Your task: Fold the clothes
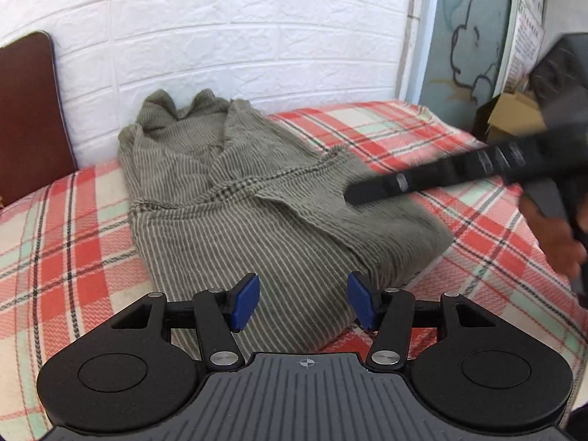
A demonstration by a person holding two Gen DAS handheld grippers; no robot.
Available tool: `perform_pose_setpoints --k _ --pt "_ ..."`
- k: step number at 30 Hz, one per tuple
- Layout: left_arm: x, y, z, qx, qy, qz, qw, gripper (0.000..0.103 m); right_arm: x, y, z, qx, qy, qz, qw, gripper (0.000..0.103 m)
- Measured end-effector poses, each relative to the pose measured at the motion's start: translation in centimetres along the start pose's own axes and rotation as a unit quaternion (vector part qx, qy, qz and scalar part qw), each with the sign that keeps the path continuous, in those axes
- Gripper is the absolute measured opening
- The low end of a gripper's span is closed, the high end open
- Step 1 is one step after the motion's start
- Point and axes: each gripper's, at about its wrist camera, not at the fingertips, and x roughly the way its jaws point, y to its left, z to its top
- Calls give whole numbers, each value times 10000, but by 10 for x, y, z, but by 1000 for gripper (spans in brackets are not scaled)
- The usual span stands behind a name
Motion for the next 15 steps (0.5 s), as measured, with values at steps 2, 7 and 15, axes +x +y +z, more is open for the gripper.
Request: perform_pose_setpoints --k 2,7,15 --pt "6 -3 -1 91 26 60 9999 68 5 4 -7 -97 96 -78 9999 28" --pt "28 0 -1 110 147 163 9997 71 16 9 -10 -198 241 -145 9994 26" --pt "31 3 -6 58 24 103 9999 73 22 10 -9 -285 410 -233 9985 25"
